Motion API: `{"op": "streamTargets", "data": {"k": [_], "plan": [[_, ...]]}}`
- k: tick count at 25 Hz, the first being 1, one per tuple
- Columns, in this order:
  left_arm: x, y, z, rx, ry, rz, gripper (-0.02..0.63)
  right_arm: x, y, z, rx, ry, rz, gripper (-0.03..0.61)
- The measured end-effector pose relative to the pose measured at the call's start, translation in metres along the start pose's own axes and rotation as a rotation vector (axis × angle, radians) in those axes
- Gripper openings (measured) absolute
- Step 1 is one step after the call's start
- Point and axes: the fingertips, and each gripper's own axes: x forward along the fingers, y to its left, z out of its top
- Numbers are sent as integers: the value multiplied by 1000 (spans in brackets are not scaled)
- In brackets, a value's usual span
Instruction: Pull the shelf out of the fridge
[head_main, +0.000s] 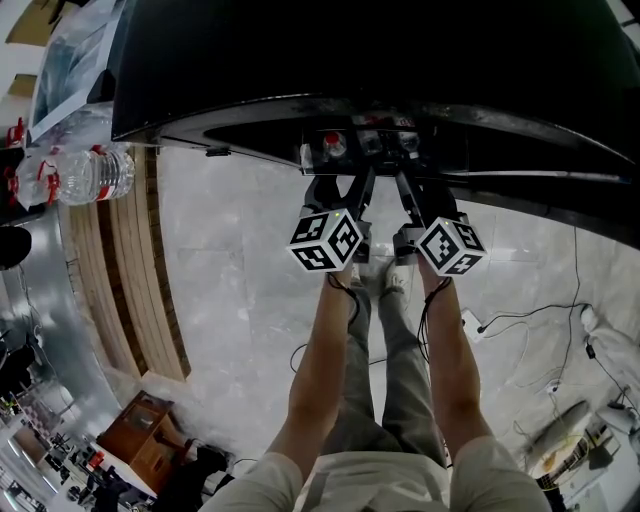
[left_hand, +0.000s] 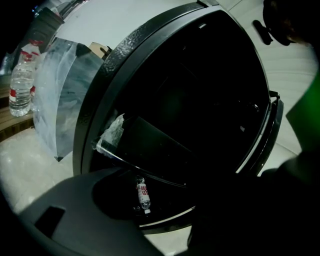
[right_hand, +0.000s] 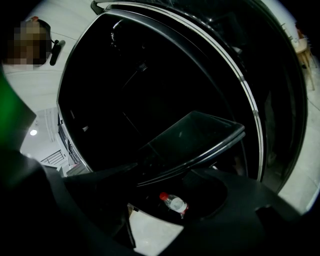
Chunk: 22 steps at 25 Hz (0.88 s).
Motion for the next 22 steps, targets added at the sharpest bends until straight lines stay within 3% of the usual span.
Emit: {"op": "streamTargets", "data": {"k": [22], "plan": [[-17, -1, -9, -26, -3, -6, 276, -15, 6, -12, -3, 14, -1, 270]]}}
